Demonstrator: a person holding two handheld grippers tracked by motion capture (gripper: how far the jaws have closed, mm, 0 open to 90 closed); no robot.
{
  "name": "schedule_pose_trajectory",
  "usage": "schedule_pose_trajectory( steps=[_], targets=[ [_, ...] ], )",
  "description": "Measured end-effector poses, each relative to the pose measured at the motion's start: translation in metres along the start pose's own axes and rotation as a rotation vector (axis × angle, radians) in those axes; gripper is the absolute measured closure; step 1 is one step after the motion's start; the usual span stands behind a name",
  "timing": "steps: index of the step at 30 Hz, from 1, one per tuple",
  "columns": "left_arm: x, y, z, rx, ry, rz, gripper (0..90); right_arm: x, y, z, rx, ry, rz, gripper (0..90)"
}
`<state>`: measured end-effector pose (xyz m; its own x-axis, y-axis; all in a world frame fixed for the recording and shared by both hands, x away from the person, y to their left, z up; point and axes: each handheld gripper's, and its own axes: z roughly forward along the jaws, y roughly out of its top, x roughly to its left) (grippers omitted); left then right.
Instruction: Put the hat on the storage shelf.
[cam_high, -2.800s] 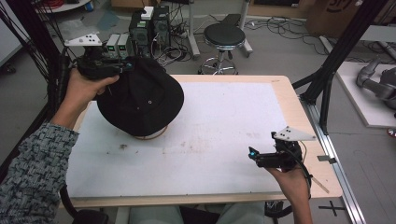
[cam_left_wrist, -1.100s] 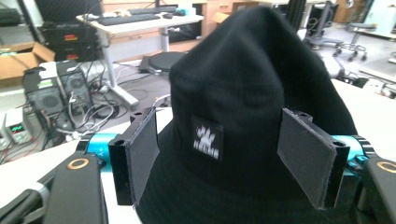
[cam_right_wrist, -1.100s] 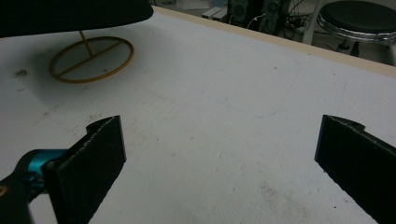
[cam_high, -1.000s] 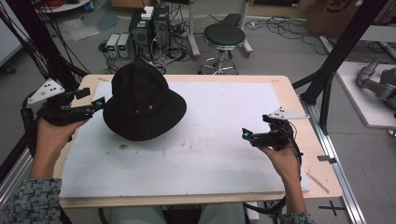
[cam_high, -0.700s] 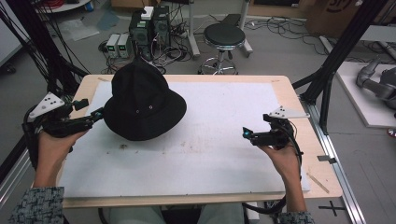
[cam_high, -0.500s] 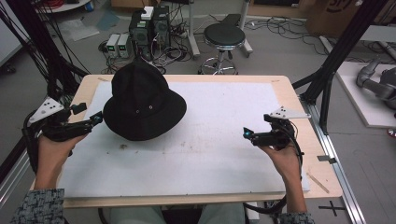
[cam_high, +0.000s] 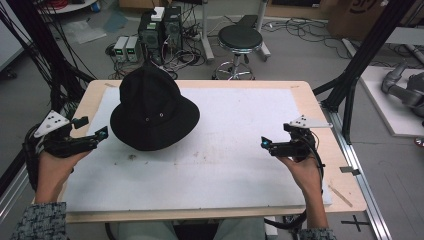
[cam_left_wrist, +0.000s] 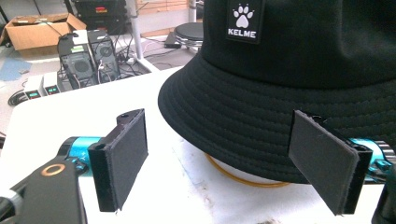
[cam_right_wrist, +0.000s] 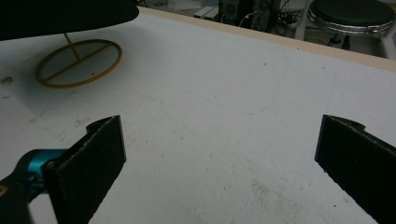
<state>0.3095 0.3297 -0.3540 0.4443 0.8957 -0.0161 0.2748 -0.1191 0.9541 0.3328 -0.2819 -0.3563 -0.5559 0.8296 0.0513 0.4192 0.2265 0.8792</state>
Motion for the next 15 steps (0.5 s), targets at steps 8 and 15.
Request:
schedule_pose_trajectory(
  steps=[8,15],
  targets=[
    [-0.001,-0.0022,0.0033,0.013,0.001,0.002,20.4,-0.0002,-0.0015,0.0017,0.009,-0.001,0.003,1.3],
    [-0.0007,-0.0029,0.0032,0.019,0.006,0.003,20.5,-0.0004,-0.0015,0.0011,0.005,0.002,0.0,1.4]
  ],
)
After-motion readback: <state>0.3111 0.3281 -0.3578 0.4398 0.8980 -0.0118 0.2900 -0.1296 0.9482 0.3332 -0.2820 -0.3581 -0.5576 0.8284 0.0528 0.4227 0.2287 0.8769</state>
